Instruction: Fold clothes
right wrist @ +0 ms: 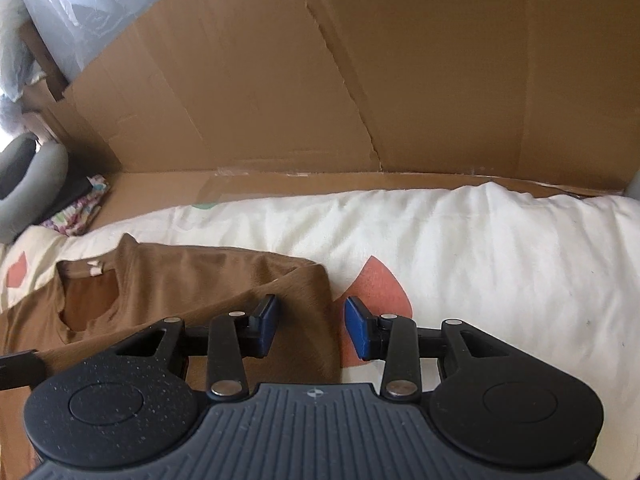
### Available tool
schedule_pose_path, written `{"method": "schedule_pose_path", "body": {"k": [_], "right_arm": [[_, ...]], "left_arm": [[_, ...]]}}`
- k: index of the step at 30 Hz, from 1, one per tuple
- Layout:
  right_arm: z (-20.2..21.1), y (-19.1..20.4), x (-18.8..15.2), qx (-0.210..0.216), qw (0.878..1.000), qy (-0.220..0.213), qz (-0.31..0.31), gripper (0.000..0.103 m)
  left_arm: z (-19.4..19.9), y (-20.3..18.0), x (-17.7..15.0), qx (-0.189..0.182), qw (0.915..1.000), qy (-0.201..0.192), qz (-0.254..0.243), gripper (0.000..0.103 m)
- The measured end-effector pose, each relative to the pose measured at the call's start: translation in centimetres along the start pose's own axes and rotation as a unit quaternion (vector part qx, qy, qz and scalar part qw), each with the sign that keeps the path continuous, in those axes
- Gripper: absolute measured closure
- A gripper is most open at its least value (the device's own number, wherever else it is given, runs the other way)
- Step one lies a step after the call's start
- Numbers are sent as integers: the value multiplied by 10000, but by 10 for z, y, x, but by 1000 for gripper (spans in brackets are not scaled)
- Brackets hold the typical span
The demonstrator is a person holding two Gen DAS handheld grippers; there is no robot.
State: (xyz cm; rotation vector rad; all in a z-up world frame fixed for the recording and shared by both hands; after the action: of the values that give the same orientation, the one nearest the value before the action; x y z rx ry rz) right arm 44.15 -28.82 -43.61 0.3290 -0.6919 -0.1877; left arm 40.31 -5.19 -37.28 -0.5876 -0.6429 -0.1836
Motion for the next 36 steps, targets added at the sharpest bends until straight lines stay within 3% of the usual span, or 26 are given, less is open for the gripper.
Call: {"method": "schedule_pose_path", "body": {"k": [4,7,9,14,20,22,24,29,31,33,36], "right_arm": [[-7,4,2,-6,9998,32,190,61],[-10,10,4,-24,9990,50,438,75],[-11,13,6,-148,9978,50,644,92],[-13,7,10,-561,9950,13,821,95],[-15,-2,10,-409,9976,20,550,91],[-11,-4,10,-307,9987,20,396,82],[-6,-6,11,-305,9989,-34,342,67],[3,-7,10,-300,9990,-98,328,66],[3,-6,8,-317,9986,-77,407,66],[1,-6,6,-327,9986,-55,405,66],[-3,-5,5,-420,9979,-15,495,66]], "left_arm": [[1,5,-2,38,9999,-6,97,100],[0,7,-2,61,9999,1,127,101],[-2,8,-3,67,9999,6,145,101],[-7,13,-5,139,9997,23,189,103],[-16,40,-9,356,9982,101,463,103],[-18,44,-9,344,9981,117,497,103],[-22,45,-9,441,9982,148,375,97],[-38,44,-10,459,9985,174,260,91],[-47,43,-11,510,9983,195,186,82],[-55,44,-13,666,9974,275,83,74],[-62,41,-16,928,9951,287,-205,73]]}}
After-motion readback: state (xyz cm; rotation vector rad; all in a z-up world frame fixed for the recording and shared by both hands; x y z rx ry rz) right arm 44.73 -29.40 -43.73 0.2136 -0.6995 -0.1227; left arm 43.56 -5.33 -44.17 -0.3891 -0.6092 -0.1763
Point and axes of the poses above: each gripper's, at about its wrist camera, not at the fingertips, and z roughly against the way its jaws point, y to its left, x to its top, the point moved 8 cm from there along -z, roughly the way its jaws point, and after that the axes turned 3 degrees about x, right-handed, at the moved point
